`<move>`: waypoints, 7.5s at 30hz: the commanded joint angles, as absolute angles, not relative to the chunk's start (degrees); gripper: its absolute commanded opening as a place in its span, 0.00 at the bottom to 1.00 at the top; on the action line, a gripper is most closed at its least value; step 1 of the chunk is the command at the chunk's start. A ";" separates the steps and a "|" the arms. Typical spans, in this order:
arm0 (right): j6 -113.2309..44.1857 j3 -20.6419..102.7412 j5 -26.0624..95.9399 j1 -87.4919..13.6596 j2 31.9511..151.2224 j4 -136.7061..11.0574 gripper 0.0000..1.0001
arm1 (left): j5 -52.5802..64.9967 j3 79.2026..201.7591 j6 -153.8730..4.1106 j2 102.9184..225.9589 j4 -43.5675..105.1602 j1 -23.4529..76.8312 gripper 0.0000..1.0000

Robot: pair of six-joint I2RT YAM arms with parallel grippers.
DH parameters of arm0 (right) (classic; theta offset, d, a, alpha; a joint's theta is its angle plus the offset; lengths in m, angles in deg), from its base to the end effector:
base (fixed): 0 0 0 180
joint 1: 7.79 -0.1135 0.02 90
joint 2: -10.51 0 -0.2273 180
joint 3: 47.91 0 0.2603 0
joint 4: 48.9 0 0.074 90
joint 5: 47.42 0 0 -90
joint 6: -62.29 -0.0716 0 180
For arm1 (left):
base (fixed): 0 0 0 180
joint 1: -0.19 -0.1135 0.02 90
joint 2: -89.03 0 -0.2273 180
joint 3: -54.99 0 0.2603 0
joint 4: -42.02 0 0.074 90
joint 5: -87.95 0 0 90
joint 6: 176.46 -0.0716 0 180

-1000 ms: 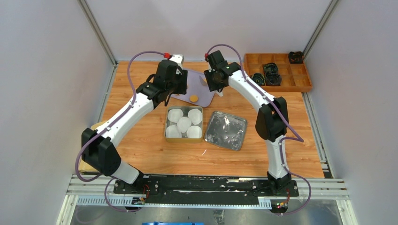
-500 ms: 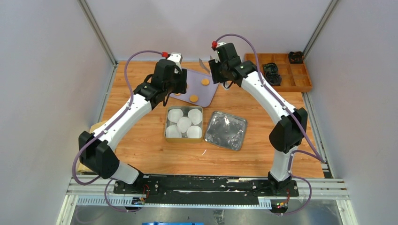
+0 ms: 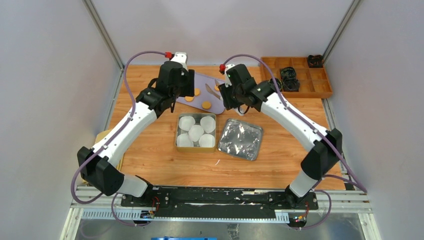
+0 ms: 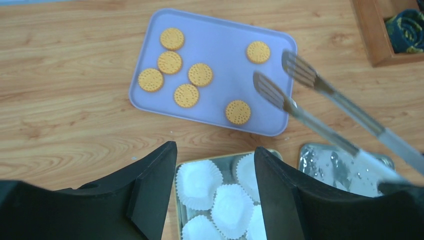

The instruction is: Pack the cookies

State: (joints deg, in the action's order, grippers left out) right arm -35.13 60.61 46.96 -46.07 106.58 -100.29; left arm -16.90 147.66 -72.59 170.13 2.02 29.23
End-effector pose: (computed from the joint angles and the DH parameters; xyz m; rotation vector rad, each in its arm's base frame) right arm 0.3263 0.2505 0.3043 -0.5641 2.1995 0.3411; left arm 0.3287 -0.1615 0.3221 0.1127 2.0517 -0.1979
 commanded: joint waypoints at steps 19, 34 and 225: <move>-40.69 44.47 57.01 -60.24 88.03 -105.02 0.00 | -25.74 150.76 -71.27 164.86 -2.34 29.11 0.73; -36.63 58.97 59.33 -47.68 113.38 -98.16 0.17 | -24.29 151.14 -71.58 167.86 -1.98 29.11 0.74; -31.22 53.42 41.50 -32.18 97.12 -91.76 1.00 | -14.85 148.90 -70.29 165.26 0.50 29.11 0.75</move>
